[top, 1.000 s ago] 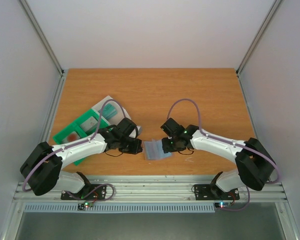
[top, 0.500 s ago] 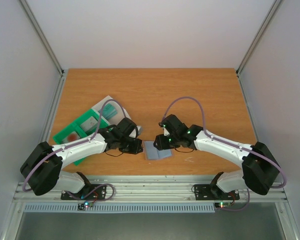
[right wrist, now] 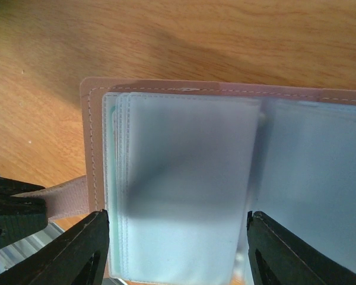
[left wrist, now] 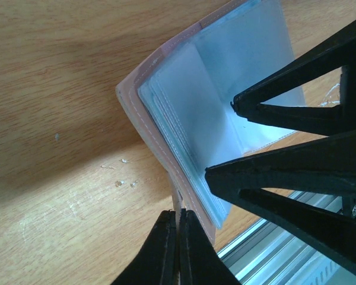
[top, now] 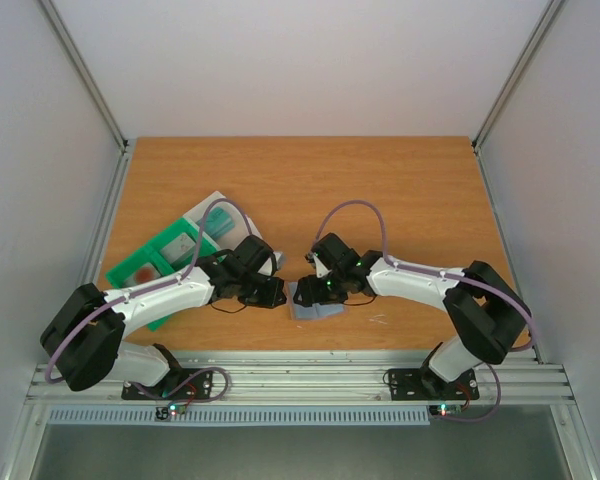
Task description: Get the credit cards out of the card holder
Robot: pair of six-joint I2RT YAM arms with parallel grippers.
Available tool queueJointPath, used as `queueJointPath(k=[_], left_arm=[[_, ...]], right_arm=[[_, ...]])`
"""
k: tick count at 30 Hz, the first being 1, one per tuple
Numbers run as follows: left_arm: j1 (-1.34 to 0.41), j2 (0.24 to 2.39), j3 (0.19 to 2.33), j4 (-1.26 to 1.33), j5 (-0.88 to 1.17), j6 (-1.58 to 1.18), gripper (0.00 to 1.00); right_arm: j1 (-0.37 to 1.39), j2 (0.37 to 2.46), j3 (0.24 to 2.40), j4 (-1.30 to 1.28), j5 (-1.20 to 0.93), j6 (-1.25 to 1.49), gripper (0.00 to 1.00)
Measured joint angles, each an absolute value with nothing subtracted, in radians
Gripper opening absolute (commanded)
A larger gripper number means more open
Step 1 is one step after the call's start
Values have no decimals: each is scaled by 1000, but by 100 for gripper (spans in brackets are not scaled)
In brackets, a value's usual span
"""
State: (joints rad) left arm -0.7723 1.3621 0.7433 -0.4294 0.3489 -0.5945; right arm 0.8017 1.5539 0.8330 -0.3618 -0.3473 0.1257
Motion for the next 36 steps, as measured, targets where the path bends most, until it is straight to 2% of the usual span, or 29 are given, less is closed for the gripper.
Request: queueJointPath(k=[9, 23, 25, 30, 36], left_arm=[[-772, 1362, 740, -423, 359, -598, 0], [-772, 1362, 736, -420, 358, -598, 0], [-772, 1362, 736, -417, 358, -598, 0], [-772, 1362, 736, -415, 360, -598, 0], [-772, 1362, 736, -415, 360, -598, 0]], right_arm=[[802, 1607, 833, -339, -351, 134, 56], [802, 1584, 826, -349, -308, 139, 44], [802, 1576, 823, -351, -307, 138, 44], [802, 1556, 815, -364, -300, 138, 55], [802, 1523, 814, -408, -266, 137, 55]])
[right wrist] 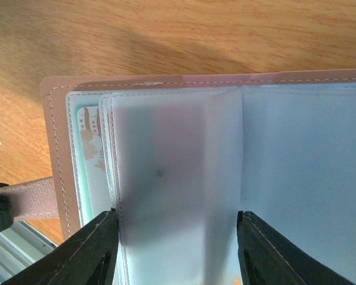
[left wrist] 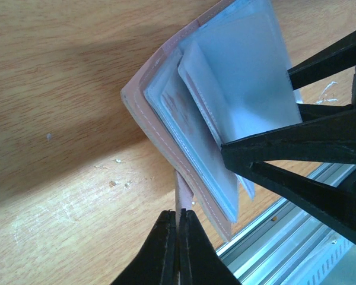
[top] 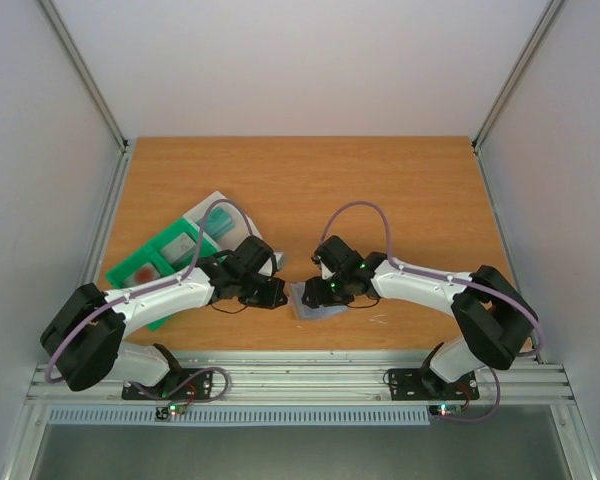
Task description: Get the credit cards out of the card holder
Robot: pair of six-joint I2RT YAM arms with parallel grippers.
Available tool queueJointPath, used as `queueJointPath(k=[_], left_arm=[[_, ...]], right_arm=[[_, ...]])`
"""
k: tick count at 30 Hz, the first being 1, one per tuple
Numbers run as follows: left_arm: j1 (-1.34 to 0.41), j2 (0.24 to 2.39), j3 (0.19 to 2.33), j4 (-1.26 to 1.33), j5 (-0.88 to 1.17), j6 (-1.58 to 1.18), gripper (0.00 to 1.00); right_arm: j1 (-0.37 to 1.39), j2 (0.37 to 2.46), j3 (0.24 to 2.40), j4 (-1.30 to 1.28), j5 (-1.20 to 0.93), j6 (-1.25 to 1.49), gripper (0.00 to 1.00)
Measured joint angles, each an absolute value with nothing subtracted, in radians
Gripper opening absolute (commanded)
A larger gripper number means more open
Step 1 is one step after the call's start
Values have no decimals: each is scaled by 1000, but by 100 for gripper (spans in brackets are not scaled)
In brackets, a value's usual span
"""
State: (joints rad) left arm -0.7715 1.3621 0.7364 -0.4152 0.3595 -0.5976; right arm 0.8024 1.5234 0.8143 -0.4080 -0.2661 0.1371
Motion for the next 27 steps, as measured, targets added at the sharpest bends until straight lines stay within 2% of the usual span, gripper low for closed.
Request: queueJointPath(k=[5, 11, 27], left_arm=[[-772, 1362, 736, -415, 360, -598, 0], [-772, 1362, 736, -415, 363, -598, 0], [-772, 1361, 736, -416, 362, -594, 0]], right_arm=[[802, 1503, 814, -430, -244, 136, 55], [802, 1485, 817, -463, -215, 131, 65], [802, 1459, 836, -529, -176, 125, 68]])
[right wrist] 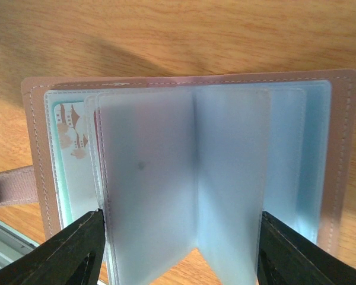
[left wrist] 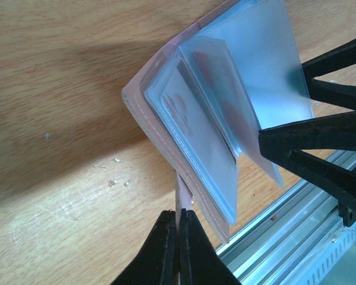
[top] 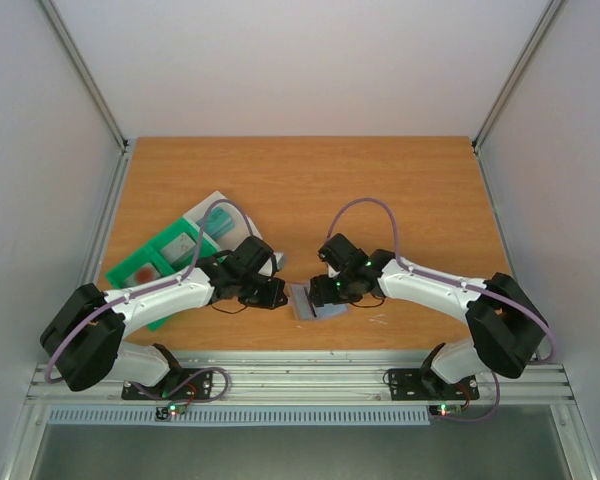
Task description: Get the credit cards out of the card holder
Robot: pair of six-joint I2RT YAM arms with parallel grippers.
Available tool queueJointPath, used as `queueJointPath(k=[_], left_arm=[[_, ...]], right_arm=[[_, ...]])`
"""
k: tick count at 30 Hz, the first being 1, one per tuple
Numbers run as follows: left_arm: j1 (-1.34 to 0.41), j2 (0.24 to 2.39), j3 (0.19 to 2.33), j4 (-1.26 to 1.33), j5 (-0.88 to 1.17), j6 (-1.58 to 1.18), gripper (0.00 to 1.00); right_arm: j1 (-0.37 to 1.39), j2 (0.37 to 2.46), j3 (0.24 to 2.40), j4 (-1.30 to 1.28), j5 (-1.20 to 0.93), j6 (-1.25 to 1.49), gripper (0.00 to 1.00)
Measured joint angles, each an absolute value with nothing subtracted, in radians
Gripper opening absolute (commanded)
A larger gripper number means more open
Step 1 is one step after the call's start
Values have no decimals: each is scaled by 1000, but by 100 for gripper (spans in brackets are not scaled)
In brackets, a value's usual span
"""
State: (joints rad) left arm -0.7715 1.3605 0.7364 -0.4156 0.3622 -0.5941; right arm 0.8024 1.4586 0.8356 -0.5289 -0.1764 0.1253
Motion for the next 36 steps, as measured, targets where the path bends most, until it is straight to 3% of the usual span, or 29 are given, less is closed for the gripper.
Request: queueJointPath(k=[6, 15, 21, 30, 36], left_arm=[[-771, 1361, 736, -416, 351, -594, 0], [-759, 1361, 719, -414, 346, -594, 0], [-756, 1361, 719, -414, 347, -593, 0], [-753, 1361, 719, -414, 348, -594, 0], [-753, 1361, 719, -414, 354, -594, 0]], right_arm=[[802, 1435, 844, -556, -177, 125, 68], [802, 1433, 844, -556, -210, 120, 52], [802, 1408, 850, -576, -219, 130, 65], [802, 1324, 902, -593, -237, 161, 64], [802, 1422, 906, -538, -294, 163, 69]])
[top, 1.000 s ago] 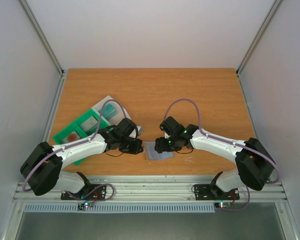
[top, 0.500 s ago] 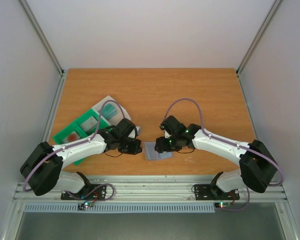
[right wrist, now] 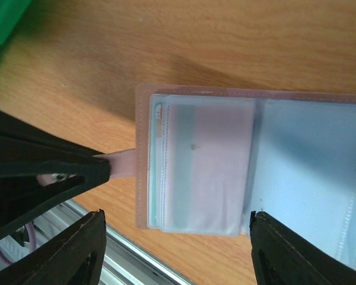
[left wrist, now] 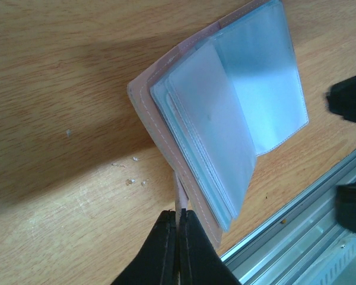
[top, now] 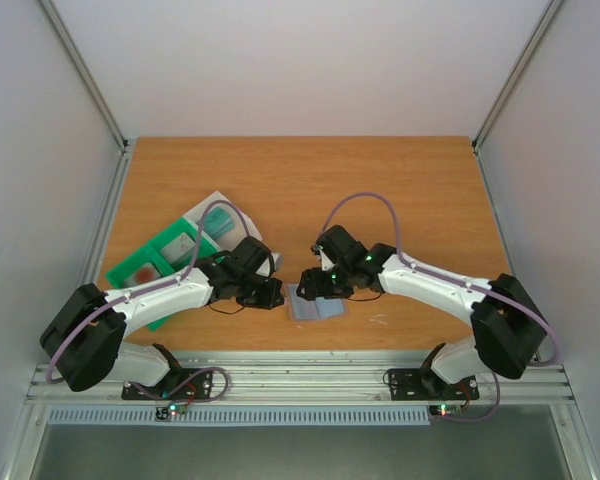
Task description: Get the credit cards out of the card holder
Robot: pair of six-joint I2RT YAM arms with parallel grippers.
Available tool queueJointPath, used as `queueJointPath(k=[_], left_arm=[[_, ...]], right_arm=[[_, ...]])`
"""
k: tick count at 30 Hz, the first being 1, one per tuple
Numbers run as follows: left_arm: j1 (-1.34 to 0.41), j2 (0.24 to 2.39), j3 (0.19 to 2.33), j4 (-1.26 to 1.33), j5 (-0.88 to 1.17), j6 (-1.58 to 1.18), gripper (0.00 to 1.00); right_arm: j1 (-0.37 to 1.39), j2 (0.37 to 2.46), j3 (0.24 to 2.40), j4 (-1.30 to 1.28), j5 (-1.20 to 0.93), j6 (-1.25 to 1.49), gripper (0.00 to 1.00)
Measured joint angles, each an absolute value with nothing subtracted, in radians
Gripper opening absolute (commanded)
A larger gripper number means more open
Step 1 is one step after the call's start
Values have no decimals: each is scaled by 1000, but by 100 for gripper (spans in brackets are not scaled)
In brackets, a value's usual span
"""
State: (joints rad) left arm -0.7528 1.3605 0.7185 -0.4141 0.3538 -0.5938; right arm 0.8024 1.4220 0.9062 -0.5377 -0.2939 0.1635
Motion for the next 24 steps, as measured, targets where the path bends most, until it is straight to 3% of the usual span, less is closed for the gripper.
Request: queueJointPath(k=[7, 24], left_arm=[[-753, 1361, 719, -414, 355, -594, 0], [-752, 1361, 719, -415, 354, -594, 0]], right_arm=[[802, 1560, 906, -469, -337, 163, 68], [804, 1655, 907, -421, -316, 139, 47]])
